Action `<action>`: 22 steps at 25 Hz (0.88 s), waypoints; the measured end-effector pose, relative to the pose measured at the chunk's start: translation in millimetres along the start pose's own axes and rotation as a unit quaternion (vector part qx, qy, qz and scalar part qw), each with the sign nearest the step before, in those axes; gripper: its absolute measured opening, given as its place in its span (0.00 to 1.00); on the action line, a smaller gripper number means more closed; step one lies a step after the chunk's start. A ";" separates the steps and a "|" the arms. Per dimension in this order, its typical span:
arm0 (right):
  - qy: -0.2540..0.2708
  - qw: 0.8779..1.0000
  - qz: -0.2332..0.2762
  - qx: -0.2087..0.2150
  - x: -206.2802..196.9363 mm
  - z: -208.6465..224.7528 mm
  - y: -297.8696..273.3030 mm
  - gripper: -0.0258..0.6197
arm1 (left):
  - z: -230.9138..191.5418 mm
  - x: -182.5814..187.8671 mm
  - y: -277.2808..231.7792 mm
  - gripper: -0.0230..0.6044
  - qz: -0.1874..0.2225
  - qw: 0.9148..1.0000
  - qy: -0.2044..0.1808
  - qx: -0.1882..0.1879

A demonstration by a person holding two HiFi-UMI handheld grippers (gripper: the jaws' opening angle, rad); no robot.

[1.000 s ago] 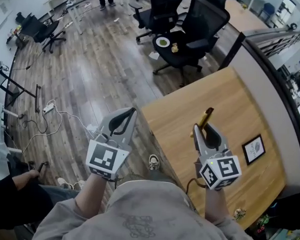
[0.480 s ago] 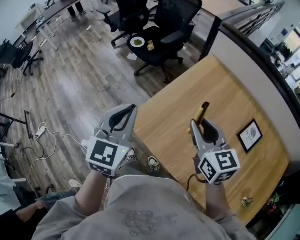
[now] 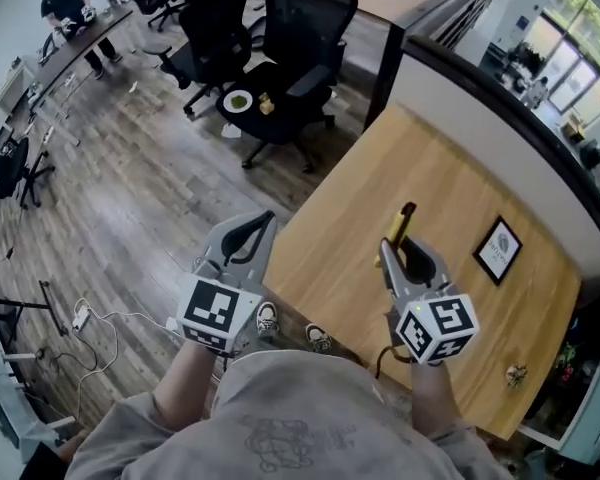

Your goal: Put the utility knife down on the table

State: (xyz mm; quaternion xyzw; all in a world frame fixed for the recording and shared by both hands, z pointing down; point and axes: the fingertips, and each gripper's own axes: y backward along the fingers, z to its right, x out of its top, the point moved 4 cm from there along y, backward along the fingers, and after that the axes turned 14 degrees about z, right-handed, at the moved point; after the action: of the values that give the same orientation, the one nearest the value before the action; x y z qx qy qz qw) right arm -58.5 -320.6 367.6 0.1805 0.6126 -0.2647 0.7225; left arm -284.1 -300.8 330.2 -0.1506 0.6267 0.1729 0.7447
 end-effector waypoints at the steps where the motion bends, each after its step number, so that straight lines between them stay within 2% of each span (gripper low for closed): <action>1: 0.001 1.000 0.000 -0.008 -0.1 -3.1 -3.6 0.23 | -6.7 -1.1 -1.8 0.04 0.001 1.000 0.000 -0.008; 7: -0.007 0.998 0.002 -0.055 0.5 -25.1 -18.7 0.23 | -41.6 -2.2 -6.7 0.04 0.011 0.999 0.003 -0.050; 15: -0.039 0.996 -0.014 -0.075 -14.6 -52.5 -38.1 0.23 | -70.8 -13.8 0.3 0.04 0.004 0.997 0.013 -0.074; 22: -0.053 0.993 -0.049 -0.088 -41.9 -33.4 -67.1 0.23 | -71.0 -36.7 -11.5 0.04 -0.017 0.996 0.023 -0.089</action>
State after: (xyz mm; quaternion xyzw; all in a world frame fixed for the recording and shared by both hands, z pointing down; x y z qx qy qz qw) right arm -130.0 -347.6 406.8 0.0715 0.6029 -0.2543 0.7528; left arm -347.2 -345.0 354.4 -0.2306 0.6233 0.2122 0.7164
